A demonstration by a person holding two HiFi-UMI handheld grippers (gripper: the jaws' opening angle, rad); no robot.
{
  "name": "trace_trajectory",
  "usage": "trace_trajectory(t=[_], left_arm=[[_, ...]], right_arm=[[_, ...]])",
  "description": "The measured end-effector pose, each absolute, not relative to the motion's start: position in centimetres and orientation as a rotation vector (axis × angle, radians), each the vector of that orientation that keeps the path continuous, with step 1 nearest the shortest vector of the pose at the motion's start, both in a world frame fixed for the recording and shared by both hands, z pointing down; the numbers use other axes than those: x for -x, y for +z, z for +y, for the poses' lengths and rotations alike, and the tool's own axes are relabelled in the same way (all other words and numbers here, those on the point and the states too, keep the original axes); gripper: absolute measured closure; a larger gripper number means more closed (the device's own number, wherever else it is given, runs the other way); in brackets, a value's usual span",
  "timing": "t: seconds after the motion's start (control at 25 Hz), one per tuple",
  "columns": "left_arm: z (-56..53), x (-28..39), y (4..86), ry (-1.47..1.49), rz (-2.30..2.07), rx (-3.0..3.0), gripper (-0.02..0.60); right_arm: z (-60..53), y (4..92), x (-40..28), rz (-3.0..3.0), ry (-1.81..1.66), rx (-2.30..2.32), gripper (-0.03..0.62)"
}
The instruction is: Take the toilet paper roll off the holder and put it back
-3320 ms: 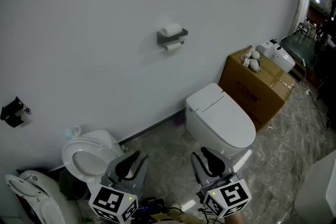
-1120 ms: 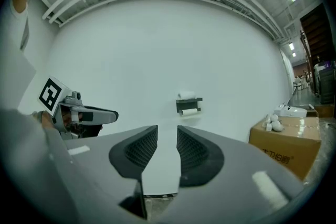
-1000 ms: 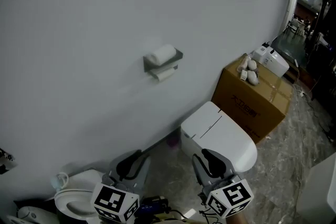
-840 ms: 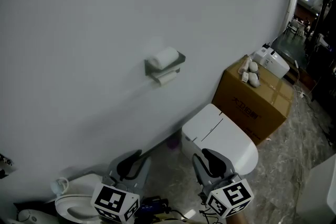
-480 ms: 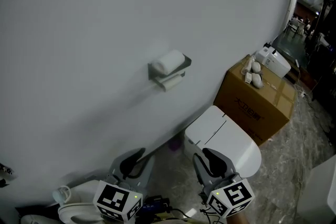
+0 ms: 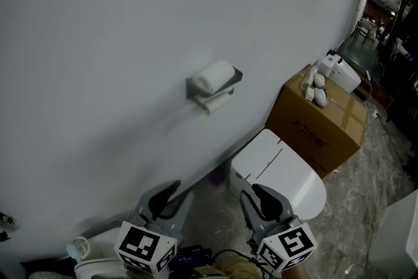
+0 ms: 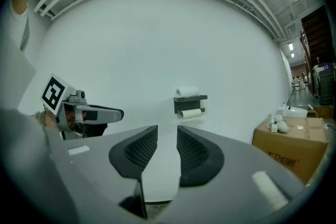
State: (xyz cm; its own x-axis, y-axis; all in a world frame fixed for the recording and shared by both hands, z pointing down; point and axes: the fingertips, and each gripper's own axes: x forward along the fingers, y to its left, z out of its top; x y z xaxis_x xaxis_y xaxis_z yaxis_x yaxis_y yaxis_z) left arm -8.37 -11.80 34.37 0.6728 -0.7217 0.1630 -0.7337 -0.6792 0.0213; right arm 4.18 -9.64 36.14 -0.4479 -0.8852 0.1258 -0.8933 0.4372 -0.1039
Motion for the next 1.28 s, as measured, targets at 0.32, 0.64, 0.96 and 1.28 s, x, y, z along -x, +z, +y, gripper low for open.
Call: trace_trajectory(t=[0.32,0.64,0.96,1.28], left_arm=[[-13.7,8.4,34.1,0.210,-1.215,-2.808,0.468],[-16.5,7.8,33.3,0.210,-1.244,-2.830,0.456],[-20.1,6.4,32.8,0.212,-1.241,-2.840,0.447],[-24.0,4.4,31.8,0.213,-1.248,-2.855,0.414]], right_arm=[[-10.8,36.7,-4.1,-2.609,0.248,-1.621,0.493],[-13.3,36.5,-4.5,-2.632,0.232,-1.598,0.493],[-16.6,36.3,-5.2,-2.650,0.229,-1.582,0.493],[-19.6,36.2,-6.3,-2.659,0.236,-1.559,0.493]])
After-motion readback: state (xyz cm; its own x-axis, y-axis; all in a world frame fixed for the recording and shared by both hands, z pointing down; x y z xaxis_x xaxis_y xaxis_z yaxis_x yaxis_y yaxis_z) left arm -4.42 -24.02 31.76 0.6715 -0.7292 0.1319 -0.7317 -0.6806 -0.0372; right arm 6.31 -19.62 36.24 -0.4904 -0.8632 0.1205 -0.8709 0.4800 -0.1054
